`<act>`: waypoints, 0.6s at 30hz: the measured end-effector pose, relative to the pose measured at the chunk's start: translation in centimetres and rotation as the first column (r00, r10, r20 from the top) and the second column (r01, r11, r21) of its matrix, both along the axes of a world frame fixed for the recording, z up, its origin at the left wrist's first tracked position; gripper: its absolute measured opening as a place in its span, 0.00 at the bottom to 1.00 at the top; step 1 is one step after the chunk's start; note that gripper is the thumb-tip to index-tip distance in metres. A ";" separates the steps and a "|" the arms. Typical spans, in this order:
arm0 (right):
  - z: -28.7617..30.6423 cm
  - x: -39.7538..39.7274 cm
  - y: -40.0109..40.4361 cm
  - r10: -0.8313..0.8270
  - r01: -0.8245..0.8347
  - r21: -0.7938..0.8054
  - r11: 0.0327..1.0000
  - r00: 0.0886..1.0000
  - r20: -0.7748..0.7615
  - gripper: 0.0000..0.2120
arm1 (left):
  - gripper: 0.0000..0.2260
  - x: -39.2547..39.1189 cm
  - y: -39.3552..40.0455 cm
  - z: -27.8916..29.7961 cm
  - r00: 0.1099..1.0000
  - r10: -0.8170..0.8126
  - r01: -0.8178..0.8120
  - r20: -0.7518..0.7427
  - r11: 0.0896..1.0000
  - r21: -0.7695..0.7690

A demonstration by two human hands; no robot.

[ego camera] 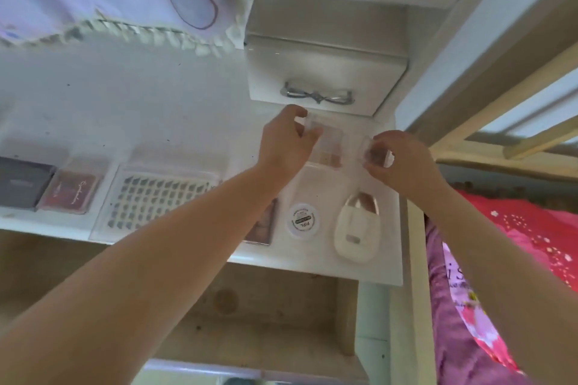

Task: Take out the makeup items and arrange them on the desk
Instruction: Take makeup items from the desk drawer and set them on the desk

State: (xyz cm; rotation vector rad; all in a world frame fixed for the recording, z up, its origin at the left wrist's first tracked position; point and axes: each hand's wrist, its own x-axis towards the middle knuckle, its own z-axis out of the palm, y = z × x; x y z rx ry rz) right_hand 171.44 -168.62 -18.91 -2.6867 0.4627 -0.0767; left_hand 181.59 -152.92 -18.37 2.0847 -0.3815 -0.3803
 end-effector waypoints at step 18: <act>-1.0 -2.4 0.9 0.055 -0.056 -0.002 0.998 0.965 0.257 0.10 | 0.17 -0.8 -0.7 -2.2 0.982 -0.062 0.001 0.181 0.948 0.318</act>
